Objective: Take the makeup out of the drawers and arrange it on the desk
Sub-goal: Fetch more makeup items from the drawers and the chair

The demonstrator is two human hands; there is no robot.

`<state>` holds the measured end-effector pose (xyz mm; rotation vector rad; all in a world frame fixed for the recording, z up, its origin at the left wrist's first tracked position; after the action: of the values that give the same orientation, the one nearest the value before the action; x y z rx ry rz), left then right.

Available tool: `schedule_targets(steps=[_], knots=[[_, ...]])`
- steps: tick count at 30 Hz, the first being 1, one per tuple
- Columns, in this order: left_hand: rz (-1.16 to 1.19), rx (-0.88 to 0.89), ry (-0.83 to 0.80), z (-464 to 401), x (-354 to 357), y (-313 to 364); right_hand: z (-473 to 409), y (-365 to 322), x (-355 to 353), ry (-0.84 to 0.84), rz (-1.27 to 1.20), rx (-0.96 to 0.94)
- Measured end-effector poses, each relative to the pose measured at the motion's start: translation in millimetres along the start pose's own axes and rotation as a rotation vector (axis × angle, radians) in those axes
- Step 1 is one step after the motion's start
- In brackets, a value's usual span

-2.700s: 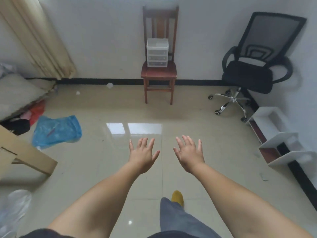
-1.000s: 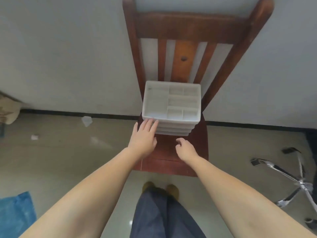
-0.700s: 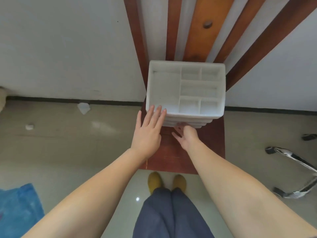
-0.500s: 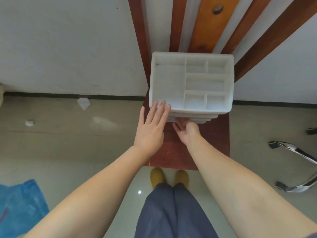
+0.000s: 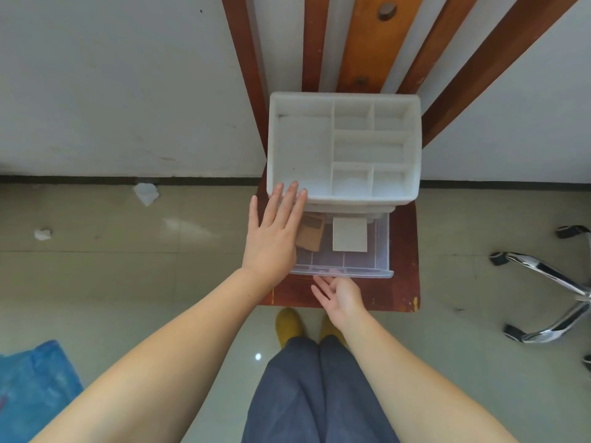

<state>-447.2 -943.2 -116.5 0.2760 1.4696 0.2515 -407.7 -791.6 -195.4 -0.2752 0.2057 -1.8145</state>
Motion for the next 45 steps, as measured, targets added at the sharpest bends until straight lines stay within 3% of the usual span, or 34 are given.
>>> schedule_targets(steps=[3, 6, 9, 11, 14, 17, 24, 31, 34, 36, 38, 41, 43, 45], knots=[[-0.006, -0.006, 0.019, 0.6, -1.9, 0.4, 5.3, -5.4, -7.0, -0.049, 0.198, -0.008], [0.024, 0.171, 0.015, 7.2, -2.7, 5.4, 25.2, -27.6, -18.9, -0.141, 0.797, 0.004], [0.128, 0.449, -0.274, 17.3, 14.7, 10.7, 42.3, -67.2, -29.0, -0.274, 1.268, -0.218], [0.093, 0.34, -0.486, 12.1, 31.9, 8.5, 44.2, -94.7, -28.8, -0.172, 1.481, -0.516], [-0.024, 0.125, -0.443, -15.1, 51.8, 2.8, 26.0, -115.8, -16.5, 0.081, 1.995, -0.965], [-0.159, 0.026, -0.446, -34.3, 64.8, 1.0, -3.8, -113.3, -7.0, 0.16, 2.377, -0.994], [-0.192, 0.101, -0.423, -36.5, 82.7, -10.3, -28.7, -108.1, -9.4, 0.232, 2.415, -1.169], [-0.079, 0.088, -0.411, -24.7, 61.2, -11.4, 5.8, -114.6, -21.9, 0.069, 2.09, -1.143], [0.124, 0.066, -0.312, -8.3, 33.1, -5.3, 29.8, -116.0, -33.8, -0.089, 1.908, -1.072], [0.26, 0.041, -0.272, 8.9, 15.3, -0.3, 46.9, -110.0, -42.9, -0.209, 1.916, -1.003], [0.313, 0.067, -0.363, 34.2, 8.4, 4.7, 56.8, -94.8, -52.1, -0.345, 2.013, -0.903], [0.257, 0.146, -0.623, 70.5, 22.1, 11.9, 55.8, -66.3, -61.2, -0.478, 2.211, -0.763], [0.209, 0.098, -0.772, 81.7, 40.4, 11.0, 47.2, -55.9, -63.9, -0.48, 2.269, -0.666], [0.212, -0.014, -0.821, 81.3, 55.4, 7.1, 39.1, -56.0, -61.9, -0.44, 2.249, -0.617]])
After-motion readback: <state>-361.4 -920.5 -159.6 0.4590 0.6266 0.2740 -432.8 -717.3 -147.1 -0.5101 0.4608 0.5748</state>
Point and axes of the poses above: each hand's wrist, its own z-axis away from the middle knuckle, its own x-axis out of the palm, y = z × x, the point moved 2 cm from there along -z, towards the middle knuckle, and after that the axes turned 14 degrees about z, right-handed, at the moved point
